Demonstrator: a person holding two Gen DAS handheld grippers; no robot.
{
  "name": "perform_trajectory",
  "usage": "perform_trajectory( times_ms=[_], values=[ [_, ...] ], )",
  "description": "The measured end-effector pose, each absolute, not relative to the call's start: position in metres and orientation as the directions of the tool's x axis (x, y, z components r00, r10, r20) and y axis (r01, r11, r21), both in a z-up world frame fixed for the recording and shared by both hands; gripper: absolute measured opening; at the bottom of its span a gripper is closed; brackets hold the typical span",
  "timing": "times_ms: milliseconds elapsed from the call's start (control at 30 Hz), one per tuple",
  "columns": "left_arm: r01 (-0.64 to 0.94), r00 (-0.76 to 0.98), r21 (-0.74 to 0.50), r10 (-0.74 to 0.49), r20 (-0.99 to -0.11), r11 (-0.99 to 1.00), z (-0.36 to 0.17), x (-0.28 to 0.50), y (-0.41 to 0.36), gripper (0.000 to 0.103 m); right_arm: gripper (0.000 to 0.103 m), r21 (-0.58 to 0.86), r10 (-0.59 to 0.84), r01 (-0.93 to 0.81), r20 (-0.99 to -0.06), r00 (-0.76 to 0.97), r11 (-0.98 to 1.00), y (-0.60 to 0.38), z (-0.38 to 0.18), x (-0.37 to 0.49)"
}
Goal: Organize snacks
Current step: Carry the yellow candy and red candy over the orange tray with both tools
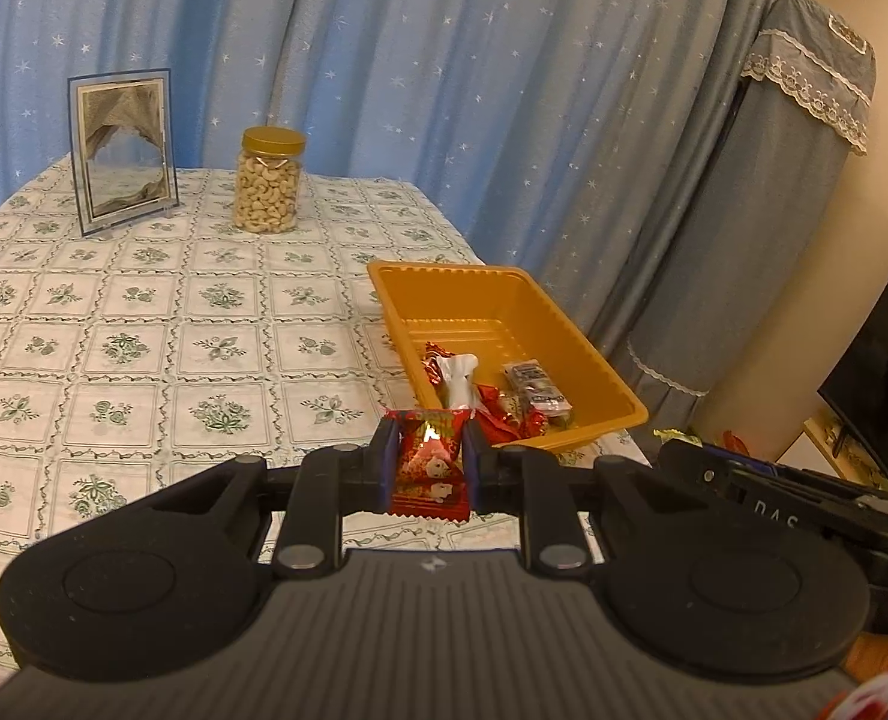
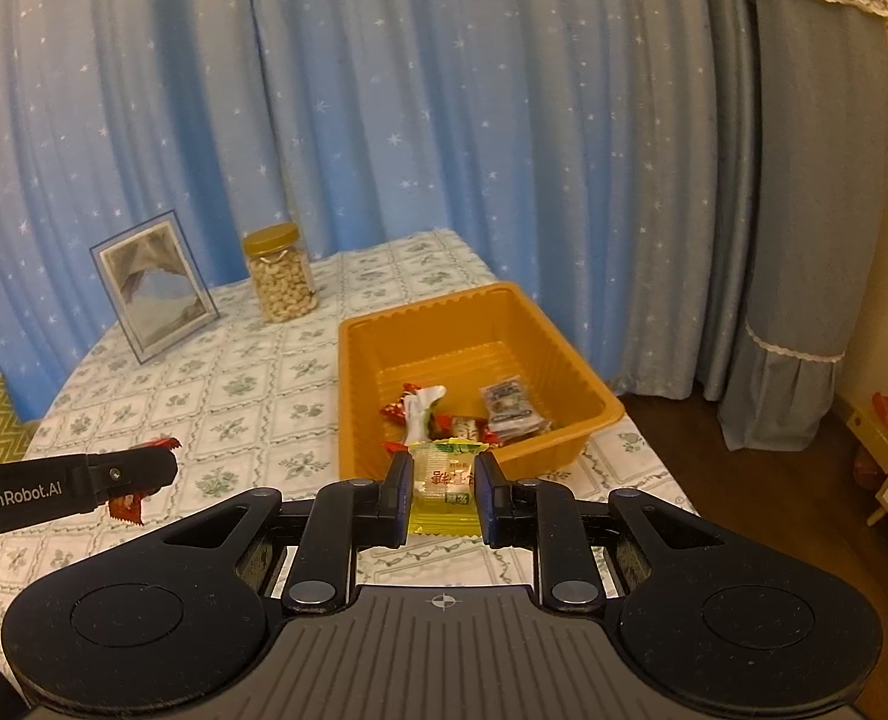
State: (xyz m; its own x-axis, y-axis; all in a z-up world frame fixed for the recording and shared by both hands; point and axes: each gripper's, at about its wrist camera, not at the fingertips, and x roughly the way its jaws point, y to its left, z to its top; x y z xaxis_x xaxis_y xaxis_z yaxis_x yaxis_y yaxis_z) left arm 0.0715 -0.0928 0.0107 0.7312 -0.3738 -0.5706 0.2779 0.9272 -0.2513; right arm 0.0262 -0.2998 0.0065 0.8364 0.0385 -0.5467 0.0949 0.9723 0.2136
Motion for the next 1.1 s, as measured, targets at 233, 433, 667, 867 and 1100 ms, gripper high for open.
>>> perform_trajectory(
  times_ms=[233, 433, 667, 867, 1100],
  values=[
    [0.293, 0.722, -0.255, -0.389, -0.573, 0.921, 0.010, 0.074, -0.100, 0.019, 0.022, 0.216, 0.029, 0.109, -0.549, 0.835, 0.970, -0.304, 0.006, 0.028],
    [0.311, 0.716, -0.259, -0.405, -0.569, 0.914, 0.011, 0.077, -0.107, 0.019, 0.022, 0.216, 0.020, 0.116, -0.542, 0.840, 0.969, -0.308, 0.008, 0.028],
    [0.332, 0.710, -0.258, -0.420, -0.565, 0.907, 0.014, 0.087, -0.120, 0.019, 0.022, 0.230, 0.010, 0.132, -0.528, 0.849, 0.964, -0.320, 0.012, 0.033],
    [0.359, 0.695, -0.257, -0.440, -0.568, 0.897, 0.011, 0.107, -0.138, 0.019, 0.022, 0.232, 0.013, 0.128, -0.525, 0.851, 0.964, -0.331, 0.012, 0.051],
    [0.390, 0.671, -0.259, -0.465, -0.577, 0.884, -0.002, 0.138, -0.161, 0.019, 0.022, 0.234, 0.020, 0.124, -0.529, 0.849, 0.964, -0.347, 0.008, 0.084]
  ],
)
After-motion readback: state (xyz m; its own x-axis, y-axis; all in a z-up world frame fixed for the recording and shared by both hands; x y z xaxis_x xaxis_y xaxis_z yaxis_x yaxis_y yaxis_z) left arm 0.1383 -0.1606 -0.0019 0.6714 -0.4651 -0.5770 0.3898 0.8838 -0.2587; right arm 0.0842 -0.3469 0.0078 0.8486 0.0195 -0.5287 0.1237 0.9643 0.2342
